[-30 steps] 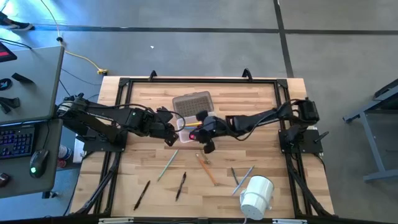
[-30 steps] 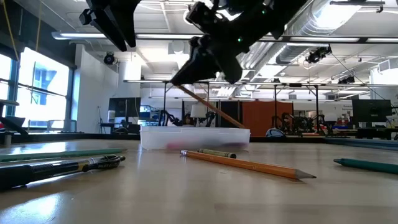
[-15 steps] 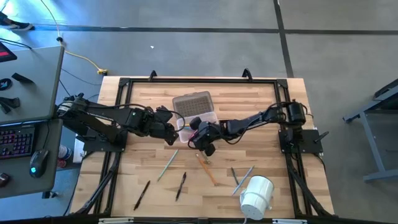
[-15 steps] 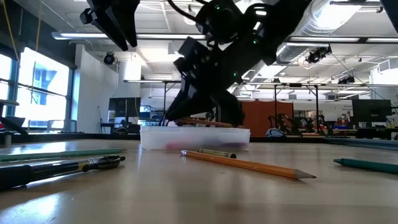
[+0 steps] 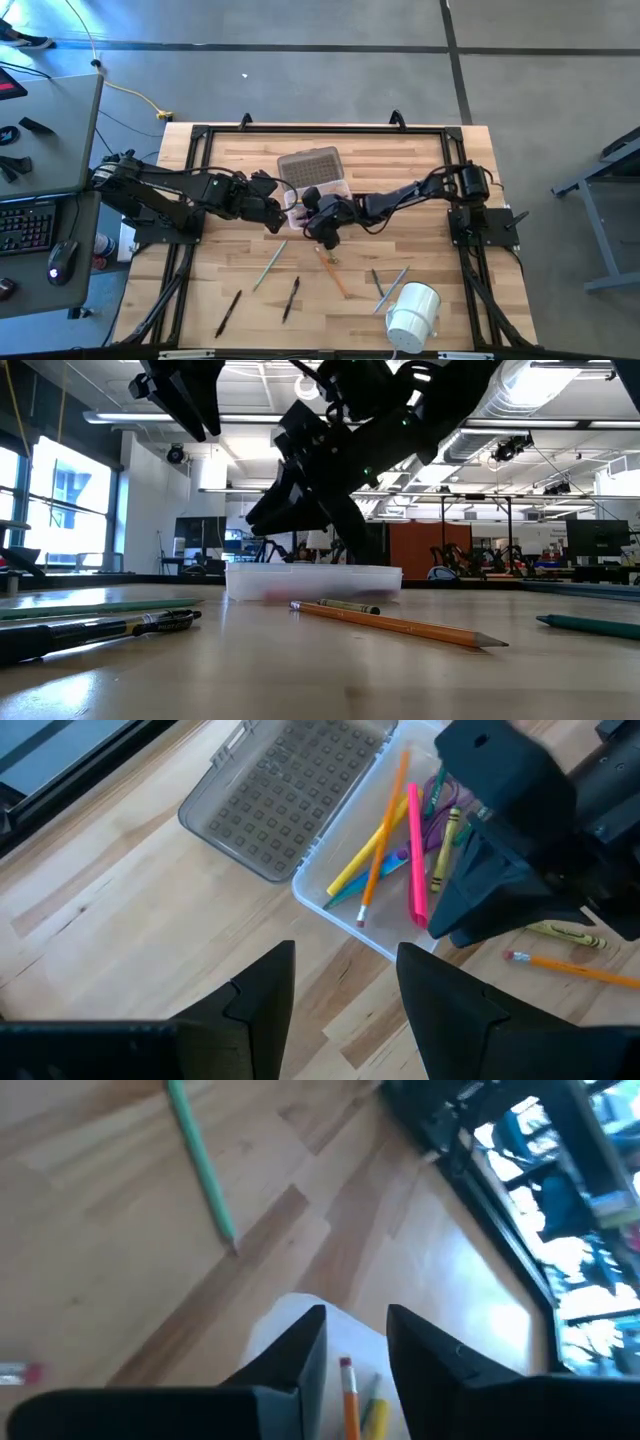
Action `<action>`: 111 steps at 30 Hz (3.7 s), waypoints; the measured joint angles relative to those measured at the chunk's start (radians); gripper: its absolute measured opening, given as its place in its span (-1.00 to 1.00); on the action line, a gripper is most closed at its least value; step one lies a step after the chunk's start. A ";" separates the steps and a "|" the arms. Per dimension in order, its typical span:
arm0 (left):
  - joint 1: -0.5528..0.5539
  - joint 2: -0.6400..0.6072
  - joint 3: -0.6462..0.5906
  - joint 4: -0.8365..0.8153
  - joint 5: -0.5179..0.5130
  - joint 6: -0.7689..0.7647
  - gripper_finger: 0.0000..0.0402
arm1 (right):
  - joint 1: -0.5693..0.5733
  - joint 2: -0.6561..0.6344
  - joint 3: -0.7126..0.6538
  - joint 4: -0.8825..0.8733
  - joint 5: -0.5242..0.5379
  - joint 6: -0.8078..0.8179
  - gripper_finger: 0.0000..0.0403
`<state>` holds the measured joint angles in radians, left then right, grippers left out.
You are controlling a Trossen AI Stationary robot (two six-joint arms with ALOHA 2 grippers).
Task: Pick & place school supplies into a supply box
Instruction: Put the blue pencil into the supply box
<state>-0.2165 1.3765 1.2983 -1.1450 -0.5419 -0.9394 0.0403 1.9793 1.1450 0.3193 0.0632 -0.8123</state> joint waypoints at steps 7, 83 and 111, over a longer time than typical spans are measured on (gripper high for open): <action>0.000 0.000 0.000 0.000 0.001 0.000 0.05 | 0.071 -0.041 0.000 -0.063 0.219 -0.079 -0.49; 0.000 0.000 0.000 0.110 0.006 -0.002 0.05 | 0.546 -0.472 -0.467 -0.678 -0.321 0.335 -0.51; 0.000 0.000 0.000 0.154 0.008 -0.008 0.05 | 0.570 -0.476 -0.677 -0.242 -0.262 0.154 -0.51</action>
<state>-0.2163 1.3769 1.2980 -0.9907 -0.5339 -0.9478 0.6102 1.5033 0.4683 0.0774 -0.1983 -0.6584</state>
